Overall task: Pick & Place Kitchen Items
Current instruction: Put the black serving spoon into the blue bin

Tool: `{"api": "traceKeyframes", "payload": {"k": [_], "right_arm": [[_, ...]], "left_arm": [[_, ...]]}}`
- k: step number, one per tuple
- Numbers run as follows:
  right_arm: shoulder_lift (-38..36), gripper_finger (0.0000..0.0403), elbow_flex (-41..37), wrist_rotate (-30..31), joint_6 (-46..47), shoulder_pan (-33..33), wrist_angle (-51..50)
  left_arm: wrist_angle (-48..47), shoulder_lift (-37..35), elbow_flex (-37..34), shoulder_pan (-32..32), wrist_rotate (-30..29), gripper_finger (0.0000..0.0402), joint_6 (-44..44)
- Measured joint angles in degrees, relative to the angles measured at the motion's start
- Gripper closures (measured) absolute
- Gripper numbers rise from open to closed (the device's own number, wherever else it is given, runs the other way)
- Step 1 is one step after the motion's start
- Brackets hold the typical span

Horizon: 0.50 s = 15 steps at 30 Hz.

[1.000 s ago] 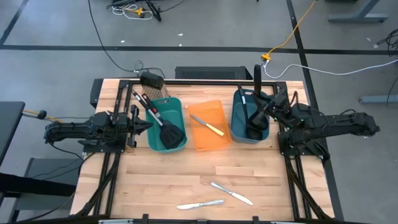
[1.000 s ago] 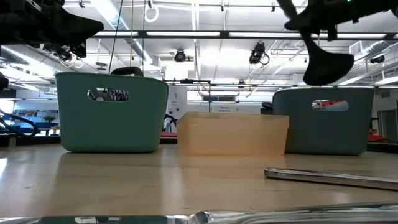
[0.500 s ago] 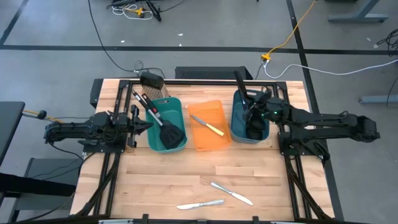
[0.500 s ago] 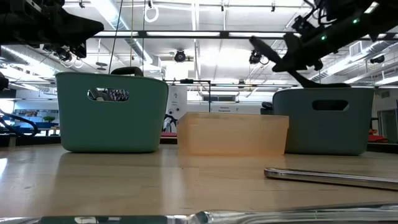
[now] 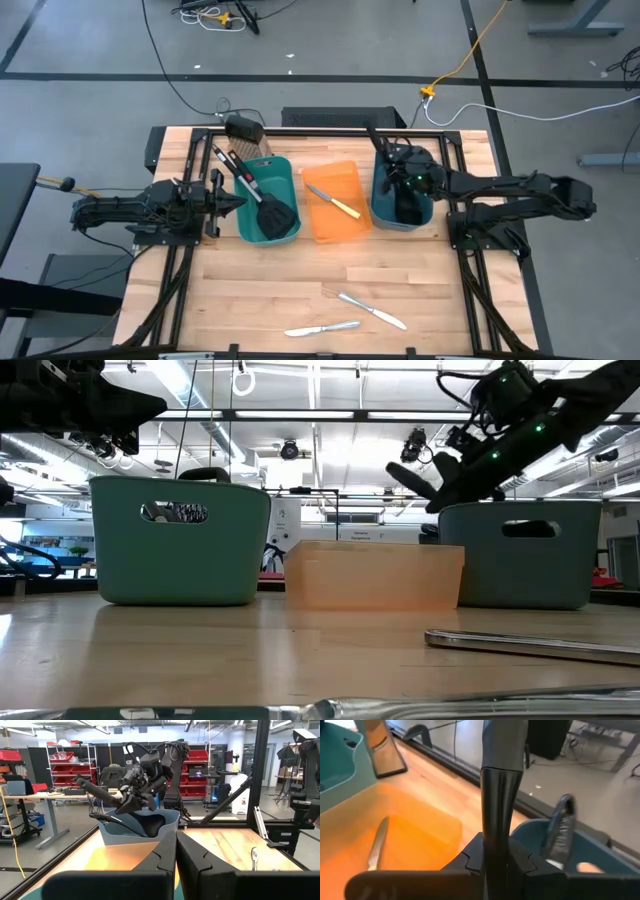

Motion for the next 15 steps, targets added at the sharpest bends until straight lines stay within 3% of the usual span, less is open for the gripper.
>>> {"api": "traceKeyframes", "payload": {"k": [15], "right_arm": [[9.4, 0.0362, 0.0, -2.2, 6.6, -2.5, -0.9]], "left_arm": [[0.0, 0.0, 0.0, 0.0, 0.0, 0.0385, 0.0]]}}
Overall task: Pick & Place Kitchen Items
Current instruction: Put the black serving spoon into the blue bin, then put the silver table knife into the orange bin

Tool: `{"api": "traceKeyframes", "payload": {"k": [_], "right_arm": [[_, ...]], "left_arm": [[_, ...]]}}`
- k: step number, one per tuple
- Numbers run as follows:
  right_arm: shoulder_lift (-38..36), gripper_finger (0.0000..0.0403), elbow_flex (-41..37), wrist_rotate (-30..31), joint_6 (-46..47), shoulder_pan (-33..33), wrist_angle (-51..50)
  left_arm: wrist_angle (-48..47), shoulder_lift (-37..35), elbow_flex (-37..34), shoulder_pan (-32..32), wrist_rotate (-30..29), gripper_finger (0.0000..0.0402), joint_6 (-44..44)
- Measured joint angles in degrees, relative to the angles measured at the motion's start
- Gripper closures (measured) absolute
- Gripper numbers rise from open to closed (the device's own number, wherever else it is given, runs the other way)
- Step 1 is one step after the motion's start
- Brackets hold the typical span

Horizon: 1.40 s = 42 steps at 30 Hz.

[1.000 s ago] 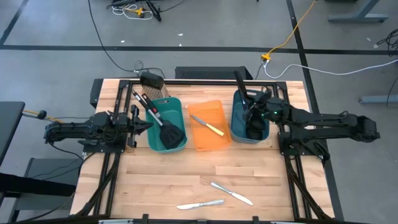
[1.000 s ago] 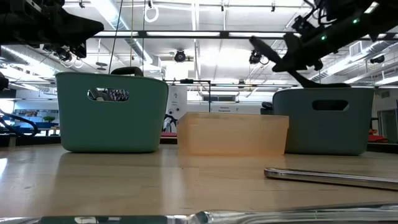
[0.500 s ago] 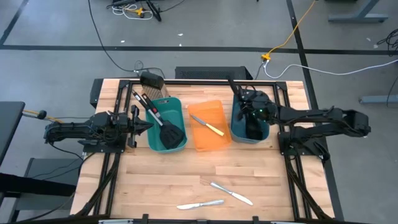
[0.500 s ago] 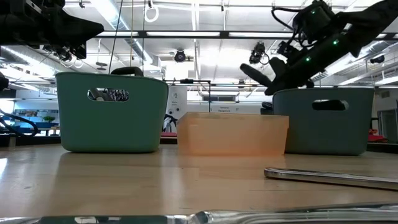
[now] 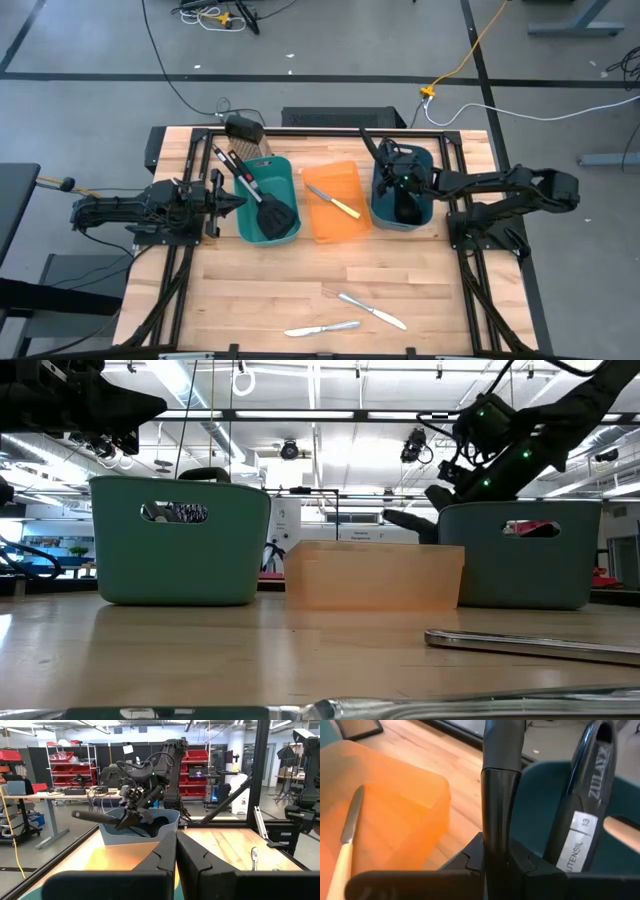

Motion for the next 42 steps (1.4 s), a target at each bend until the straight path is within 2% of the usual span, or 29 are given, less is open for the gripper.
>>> {"api": "traceKeyframes", "payload": {"k": [6, 15, 26, 31, 37, 42], "right_arm": [[0.5, 0.0358, 0.0, -3.6, -0.3, -1.9, -0.3], [0.5, 0.0314, 0.0, -6.9, -0.7, -2.3, -0.7], [-1.8, 0.0285, 0.0, -8.5, -0.9, -2.2, -0.2], [-7.8, 0.0274, 0.0, -12.0, -2.0, -2.2, 0.8], [-18.6, 0.0273, 0.0, -15.4, -4.3, -2.2, 0.9], [-30.1, 0.0304, 0.0, -22.2, -10.6, -2.0, 2.4]], "left_arm": [[-0.1, 0.0, 0.0, 0.0, 0.0, 0.0385, 0.0], [-0.6, 0.0, 0.0, 0.0, 0.0, 0.0385, 0.0], [-0.9, 0.0, 0.0, 0.0, 0.0, 0.0385, 0.0], [-0.9, 0.0, 0.0, 0.0, 0.0, 0.0385, 0.0], [-0.9, 0.0, 0.0, 0.0, 0.0, 0.0385, 0.0], [-1.0, 0.0, 0.0, 0.0, 0.0, 0.0385, 0.0]]}}
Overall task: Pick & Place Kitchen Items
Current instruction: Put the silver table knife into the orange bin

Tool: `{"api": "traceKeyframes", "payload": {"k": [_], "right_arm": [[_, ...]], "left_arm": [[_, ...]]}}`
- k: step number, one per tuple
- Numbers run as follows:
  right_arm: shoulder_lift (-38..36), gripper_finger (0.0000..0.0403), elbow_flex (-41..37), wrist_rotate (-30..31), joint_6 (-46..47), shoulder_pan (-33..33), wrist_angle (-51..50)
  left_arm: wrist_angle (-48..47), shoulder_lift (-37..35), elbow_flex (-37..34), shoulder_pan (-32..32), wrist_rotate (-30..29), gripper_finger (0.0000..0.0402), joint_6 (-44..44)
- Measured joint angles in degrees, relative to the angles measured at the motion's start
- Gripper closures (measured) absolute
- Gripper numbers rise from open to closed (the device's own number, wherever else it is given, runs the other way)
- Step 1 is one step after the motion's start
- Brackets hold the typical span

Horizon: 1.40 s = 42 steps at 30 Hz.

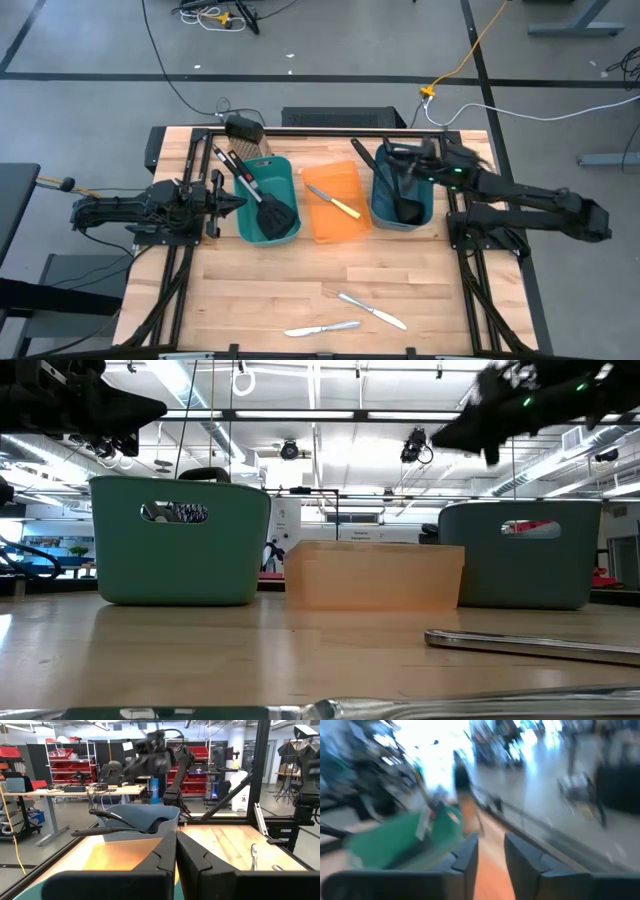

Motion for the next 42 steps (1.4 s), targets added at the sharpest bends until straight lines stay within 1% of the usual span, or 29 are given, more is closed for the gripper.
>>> {"api": "traceKeyframes", "payload": {"k": [4, 6, 10, 13, 15, 18, 22, 25, 29, 32, 38, 40, 42], "right_arm": [[-9.6, 0.0374, 0.0, -3.5, -2.6, 1.0, 1.4], [-13.6, 0.0393, 0.0, -6.2, -3.6, 1.3, 1.8], [-21.0, 0.0385, 0.0, -8.3, -2.4, 1.8, 2.8], [-25.4, 0.0395, -0.3, -10.9, -2.2, 2.3, 2.6], [-28.1, 0.0396, -1.7, -11.4, -1.4, 2.7, 2.6], [-32.3, 0.0394, -5.0, -12.3, -0.9, 3.2, 3.0], [-37.8, 0.0397, -11.2, -16.8, -1.1, 3.5, 5.9], [-41.2, 0.0398, -15.9, -16.9, 0.9, 3.5, 10.0], [-42.1, 0.0398, -20.5, -20.4, 1.9, 3.5, 14.2], [-42.0, 0.0398, -21.9, -21.2, 2.5, 3.5, 16.1], [-42.0, 0.0396, -25.3, -24.9, 3.7, 3.5, 16.6], [-41.9, 0.0396, -25.8, -26.4, 2.2, 3.5, 13.5], [-42.0, 0.0395, -25.8, -26.6, 1.2, 3.5, 11.8]], "left_arm": [[-0.3, 0.0, 0.0, 0.0, 0.0, 0.0385, 0.0], [-0.3, 0.0, 0.0, 0.0, 0.0, 0.0385, 0.0], [-0.3, 0.0, 0.0, 0.0, 0.0, 0.0385, 0.0], [-0.3, 0.0, 0.0, 0.0, 0.0, 0.0385, 0.0], [-0.3, 0.0, 0.0, 0.0, 0.0, 0.0385, 0.0], [-0.3, 0.0, 0.0, 0.0, 0.0, 0.0385, 0.0], [-0.3, 0.0, 0.0, 0.0, 0.0, 0.0385, -0.1], [-0.2, 0.0, 0.0, 0.0, 0.0, 0.0385, -0.4], [-0.2, 0.0, 0.0, 0.0, 0.0, 0.0385, -0.5], [-0.2, 0.0, 0.0, 0.0, 0.0, 0.0385, -0.5], [-0.3, 0.0, 0.0, 0.0, 0.0, 0.0385, -0.5], [-0.2, 0.0, 0.0, 0.0, 0.0, 0.0385, -0.5], [-0.3, 0.0, 0.0, 0.0, 0.0, 0.0385, -0.5]]}}
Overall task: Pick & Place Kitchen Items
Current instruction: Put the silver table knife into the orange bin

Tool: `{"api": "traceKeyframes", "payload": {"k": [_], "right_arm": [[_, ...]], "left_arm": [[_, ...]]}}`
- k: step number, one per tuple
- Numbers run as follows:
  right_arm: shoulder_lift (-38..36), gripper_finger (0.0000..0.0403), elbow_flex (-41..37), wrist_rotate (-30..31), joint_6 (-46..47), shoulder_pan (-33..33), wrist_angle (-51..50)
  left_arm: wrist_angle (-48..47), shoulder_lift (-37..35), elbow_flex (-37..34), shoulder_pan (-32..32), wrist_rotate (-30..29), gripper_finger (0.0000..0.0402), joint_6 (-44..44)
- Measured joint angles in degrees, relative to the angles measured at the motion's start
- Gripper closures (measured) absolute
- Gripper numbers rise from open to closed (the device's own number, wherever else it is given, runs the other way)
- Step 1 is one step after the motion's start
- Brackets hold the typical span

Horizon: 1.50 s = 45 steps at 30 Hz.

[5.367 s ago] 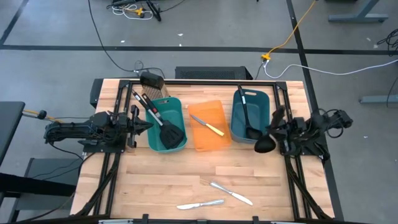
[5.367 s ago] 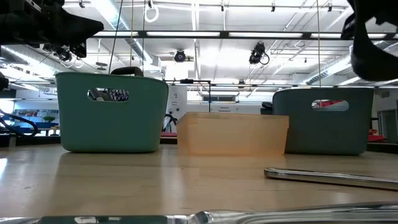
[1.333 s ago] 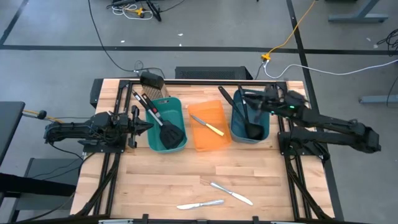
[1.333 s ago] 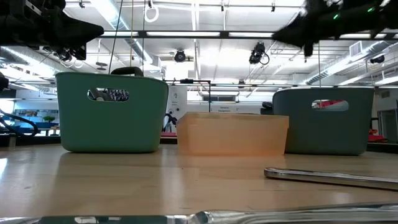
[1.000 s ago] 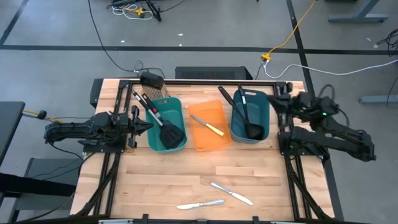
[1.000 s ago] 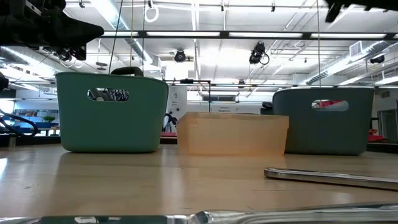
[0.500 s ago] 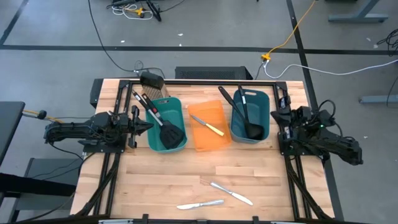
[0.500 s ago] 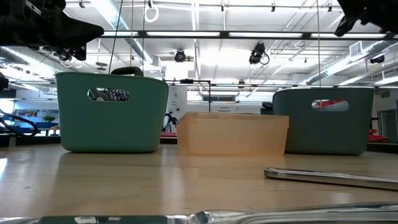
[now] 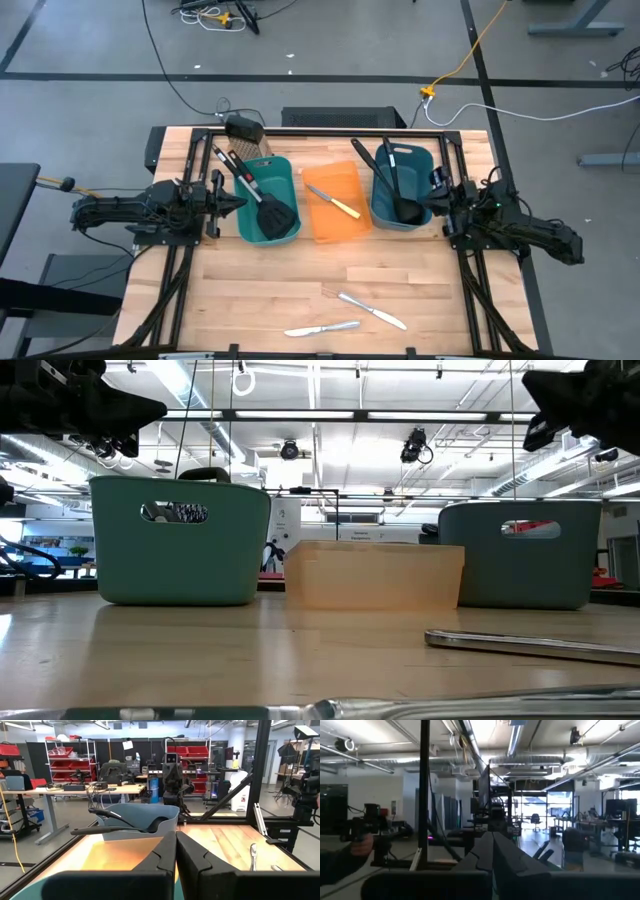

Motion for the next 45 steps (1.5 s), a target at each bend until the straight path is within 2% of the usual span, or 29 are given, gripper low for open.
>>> {"api": "traceKeyframes", "payload": {"k": [5, 8, 13, 21, 26, 29, 38, 45], "right_arm": [[0.0, 0.0395, 0.4, 5.5, 1.5, 0.0, -0.4], [1.9, 0.0395, 2.9, 6.7, 1.0, 1.2, -6.5], [9.4, 0.0394, 8.9, 15.1, -1.0, 7.0, -17.0], [29.6, 0.0393, 22.3, 27.7, -0.5, 20.2, -29.6], [43.5, 0.0377, 32.8, 35.1, 3.4, 27.8, -40.0], [52.1, 0.0357, 38.7, 36.4, 6.7, 31.9, -44.7], [77.0, 0.0285, 54.6, 37.4, 15.5, 43.6, -49.6], [89.2, 0.0258, 60.2, 40.0, 23.1, 50.6, -47.9]], "left_arm": [[0.0, 0.0, 0.0, 0.0, 0.0, 0.0385, 0.0], [0.0, 0.0, 0.0, 0.0, 0.0, 0.0385, 0.0], [0.0, 0.0, 0.0, 0.0, 0.0, 0.0385, 0.1], [-0.4, 0.0, 0.0, 0.0, 0.0, 0.0385, 0.5], [-0.4, 0.0, 0.0, 0.0, 0.0, 0.0385, 0.5], [-0.6, 0.0, 0.0, 0.0, 0.0, 0.0385, 0.5], [-1.0, 0.0, 0.0, 0.0, 0.0, 0.0385, 0.5], [-0.9, 0.0, 0.0, 0.0, 0.0, 0.0385, 0.5]]}}
